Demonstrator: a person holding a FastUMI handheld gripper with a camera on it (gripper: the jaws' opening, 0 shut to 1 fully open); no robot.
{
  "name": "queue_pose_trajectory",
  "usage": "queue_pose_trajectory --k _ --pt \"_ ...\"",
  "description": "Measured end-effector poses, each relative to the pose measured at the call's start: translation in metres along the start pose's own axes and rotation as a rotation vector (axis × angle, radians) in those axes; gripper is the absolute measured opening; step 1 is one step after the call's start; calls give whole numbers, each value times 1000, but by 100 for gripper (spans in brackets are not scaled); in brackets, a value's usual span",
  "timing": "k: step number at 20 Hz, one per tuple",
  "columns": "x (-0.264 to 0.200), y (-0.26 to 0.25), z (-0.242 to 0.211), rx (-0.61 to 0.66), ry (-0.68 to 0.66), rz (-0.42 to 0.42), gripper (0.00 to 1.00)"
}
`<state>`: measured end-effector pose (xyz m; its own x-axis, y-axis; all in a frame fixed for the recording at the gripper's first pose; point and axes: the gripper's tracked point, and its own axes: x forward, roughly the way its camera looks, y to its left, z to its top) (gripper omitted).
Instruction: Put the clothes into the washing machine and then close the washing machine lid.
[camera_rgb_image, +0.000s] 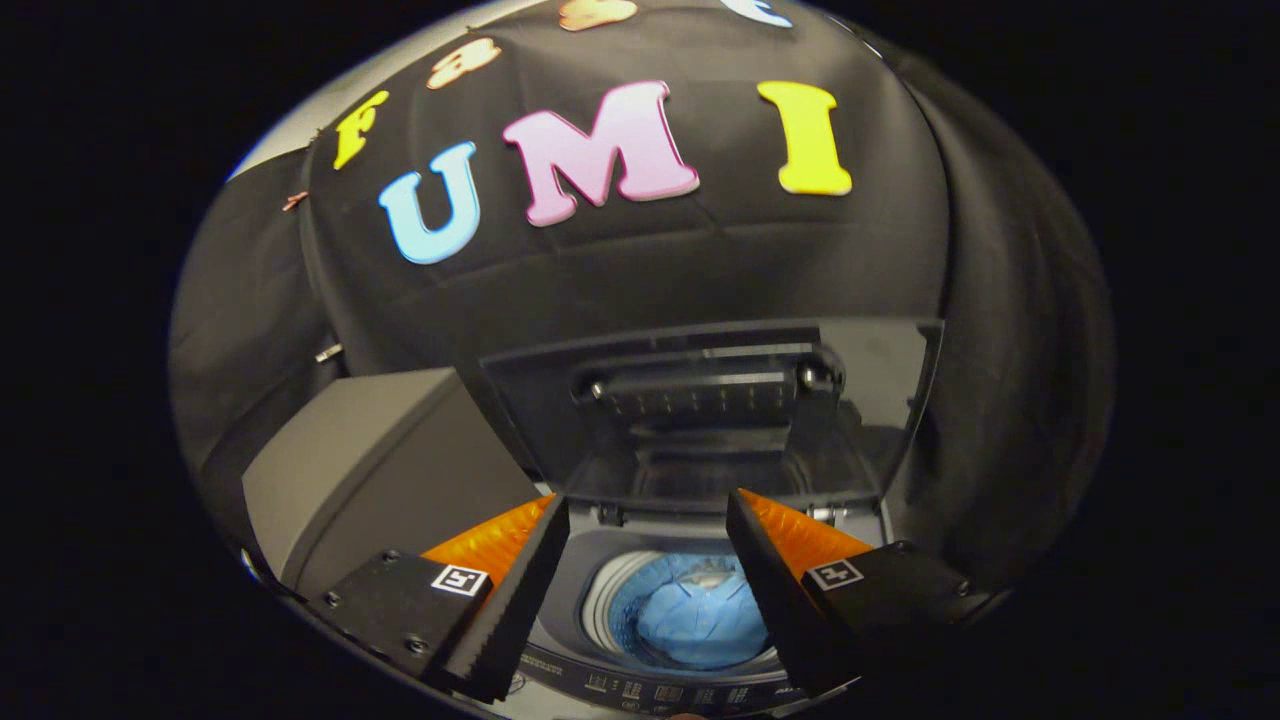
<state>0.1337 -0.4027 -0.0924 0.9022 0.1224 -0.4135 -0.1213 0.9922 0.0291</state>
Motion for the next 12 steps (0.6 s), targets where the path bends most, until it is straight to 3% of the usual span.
queue_pose_trajectory --k 4,7,9,12 --pt "-11 22 57 -101 -172 44 99" --pt "-7 18 102 -153 -295 17 99" --pt "18 10 114 -168 -282 12 98" --pt "62 -8 122 -202 -219 -67 99"
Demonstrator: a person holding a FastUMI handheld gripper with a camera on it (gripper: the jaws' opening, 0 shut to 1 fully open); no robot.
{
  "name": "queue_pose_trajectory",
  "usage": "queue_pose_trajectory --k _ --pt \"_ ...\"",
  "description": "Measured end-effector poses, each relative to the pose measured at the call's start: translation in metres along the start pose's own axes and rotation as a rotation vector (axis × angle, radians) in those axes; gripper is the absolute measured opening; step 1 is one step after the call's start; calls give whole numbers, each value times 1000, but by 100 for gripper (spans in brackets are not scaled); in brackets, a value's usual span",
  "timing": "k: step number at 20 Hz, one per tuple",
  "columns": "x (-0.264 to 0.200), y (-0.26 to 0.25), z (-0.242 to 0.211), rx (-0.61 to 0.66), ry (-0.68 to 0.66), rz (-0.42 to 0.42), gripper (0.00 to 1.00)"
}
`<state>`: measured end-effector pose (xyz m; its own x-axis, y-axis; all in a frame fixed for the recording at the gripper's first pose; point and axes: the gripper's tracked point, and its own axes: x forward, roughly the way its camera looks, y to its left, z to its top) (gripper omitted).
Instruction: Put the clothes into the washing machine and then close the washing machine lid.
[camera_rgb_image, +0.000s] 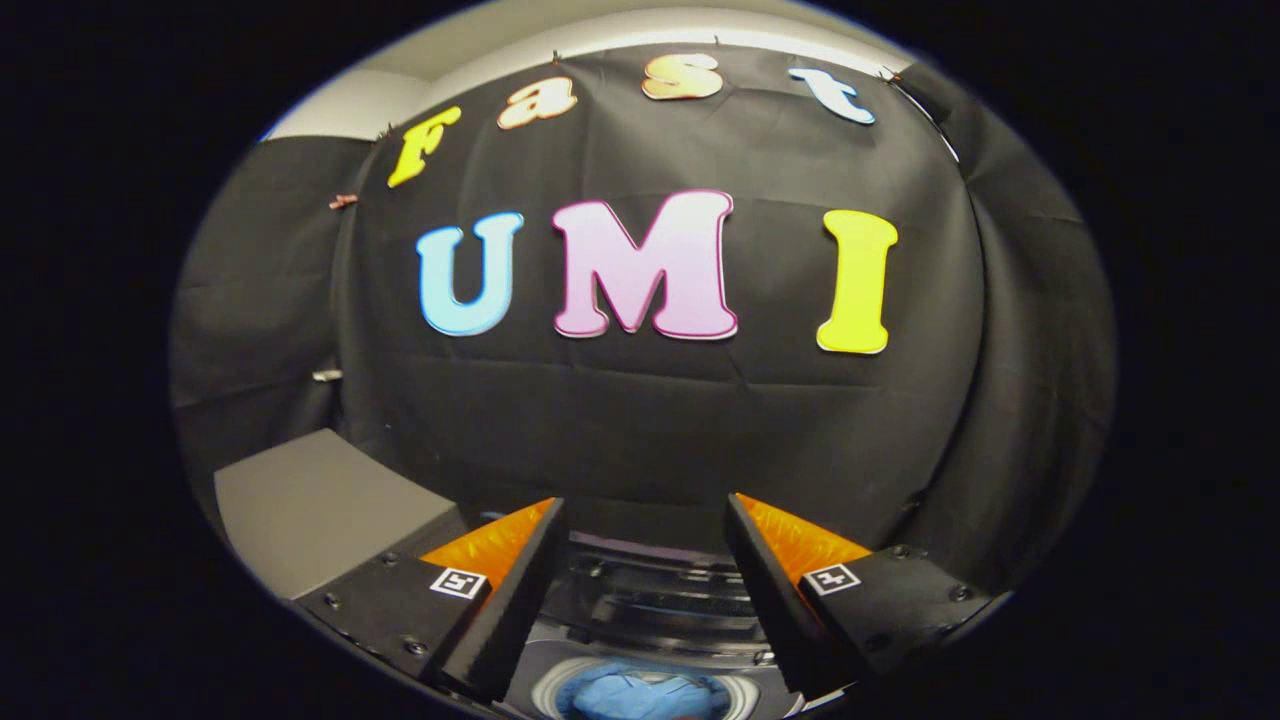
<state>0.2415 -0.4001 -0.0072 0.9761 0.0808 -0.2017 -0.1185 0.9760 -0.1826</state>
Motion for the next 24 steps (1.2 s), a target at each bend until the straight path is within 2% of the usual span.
queue_pose_trajectory --k 4,7,13,18,24 --pt "48 -21 -9 -48 41 -62 99" --pt "60 -30 -18 -31 71 -92 99" --pt "62 -34 -45 -32 147 -110 99" --pt "62 -33 -55 119 214 -99 99" --pt "41 -30 -58 91 191 -89 100"
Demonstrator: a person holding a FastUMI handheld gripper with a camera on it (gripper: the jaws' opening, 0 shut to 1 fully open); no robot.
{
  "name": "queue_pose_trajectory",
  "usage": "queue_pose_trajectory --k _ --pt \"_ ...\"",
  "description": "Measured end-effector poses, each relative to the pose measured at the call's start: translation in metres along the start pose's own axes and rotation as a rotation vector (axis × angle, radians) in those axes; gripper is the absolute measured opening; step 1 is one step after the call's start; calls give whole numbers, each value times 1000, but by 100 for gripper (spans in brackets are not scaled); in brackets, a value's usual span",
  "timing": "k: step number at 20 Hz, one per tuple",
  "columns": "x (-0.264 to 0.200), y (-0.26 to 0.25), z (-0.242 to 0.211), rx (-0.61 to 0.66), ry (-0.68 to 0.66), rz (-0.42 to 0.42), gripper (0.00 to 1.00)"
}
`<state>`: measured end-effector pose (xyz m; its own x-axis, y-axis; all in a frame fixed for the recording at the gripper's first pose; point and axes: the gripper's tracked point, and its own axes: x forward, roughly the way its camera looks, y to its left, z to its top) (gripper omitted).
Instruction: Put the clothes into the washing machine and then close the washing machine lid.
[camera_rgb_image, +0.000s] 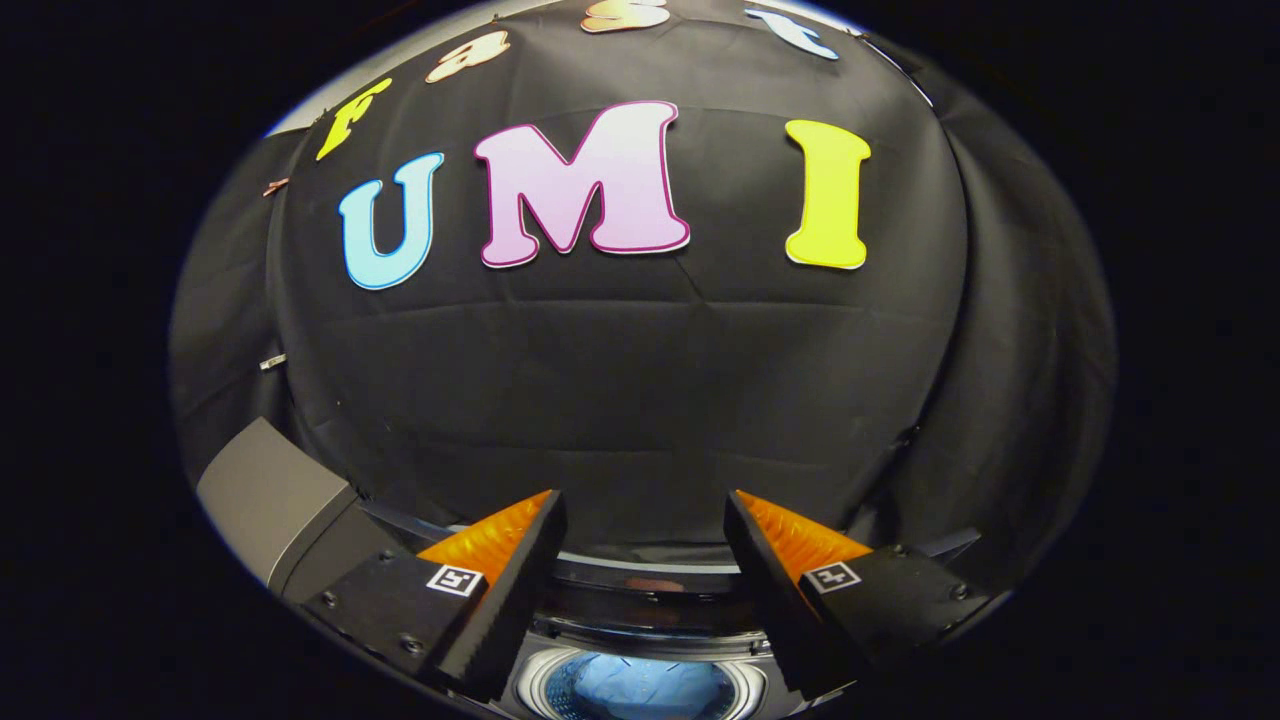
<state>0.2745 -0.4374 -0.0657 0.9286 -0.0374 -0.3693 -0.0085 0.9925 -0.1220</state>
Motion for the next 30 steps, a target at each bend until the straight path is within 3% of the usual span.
queue_pose_trajectory --k 18,30 --pt "-52 3 -20 -17 -21 -97 100" --pt "-80 8 -38 -34 -42 -104 100"
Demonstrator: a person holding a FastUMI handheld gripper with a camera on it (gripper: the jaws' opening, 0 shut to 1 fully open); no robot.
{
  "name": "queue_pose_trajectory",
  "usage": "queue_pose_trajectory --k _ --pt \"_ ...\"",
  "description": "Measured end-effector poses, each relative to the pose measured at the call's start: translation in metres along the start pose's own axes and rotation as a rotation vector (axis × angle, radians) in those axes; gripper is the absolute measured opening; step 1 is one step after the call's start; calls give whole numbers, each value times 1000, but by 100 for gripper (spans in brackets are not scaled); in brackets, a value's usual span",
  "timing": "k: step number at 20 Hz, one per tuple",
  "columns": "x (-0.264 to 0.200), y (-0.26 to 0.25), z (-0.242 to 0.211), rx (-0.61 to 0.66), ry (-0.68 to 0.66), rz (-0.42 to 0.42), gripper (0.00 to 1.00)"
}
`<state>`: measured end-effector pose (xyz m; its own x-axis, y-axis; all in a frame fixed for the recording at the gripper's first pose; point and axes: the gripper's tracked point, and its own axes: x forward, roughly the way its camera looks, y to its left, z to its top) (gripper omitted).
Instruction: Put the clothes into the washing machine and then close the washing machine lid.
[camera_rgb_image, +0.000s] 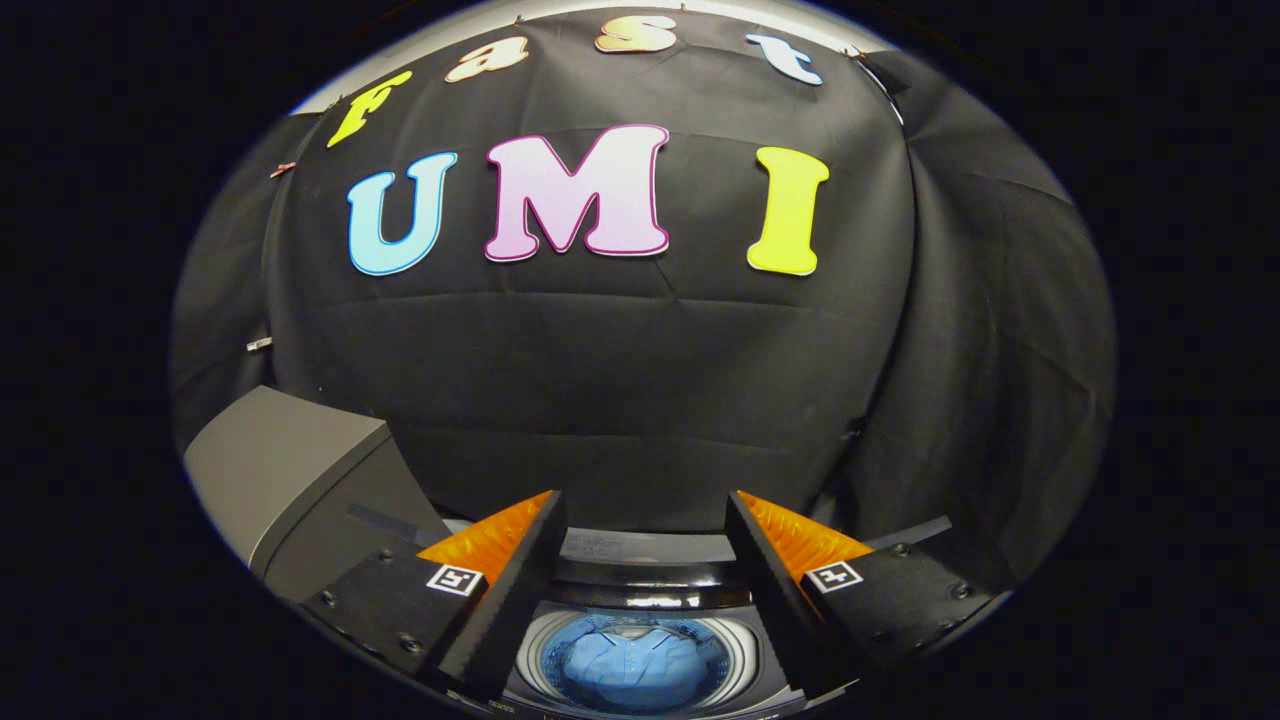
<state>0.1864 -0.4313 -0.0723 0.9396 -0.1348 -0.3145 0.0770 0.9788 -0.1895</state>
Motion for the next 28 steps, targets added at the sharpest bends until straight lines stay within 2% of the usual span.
queue_pose_trajectory --k 8,12,17,21,28 --pt "-8 3 -13 -30 20 5 100" --pt "-17 0 -58 -95 133 -24 99" --pt "-50 24 -74 -88 120 18 99" --pt "-68 50 -42 -74 27 67 99" --pt "-122 95 65 41 -264 94 99"
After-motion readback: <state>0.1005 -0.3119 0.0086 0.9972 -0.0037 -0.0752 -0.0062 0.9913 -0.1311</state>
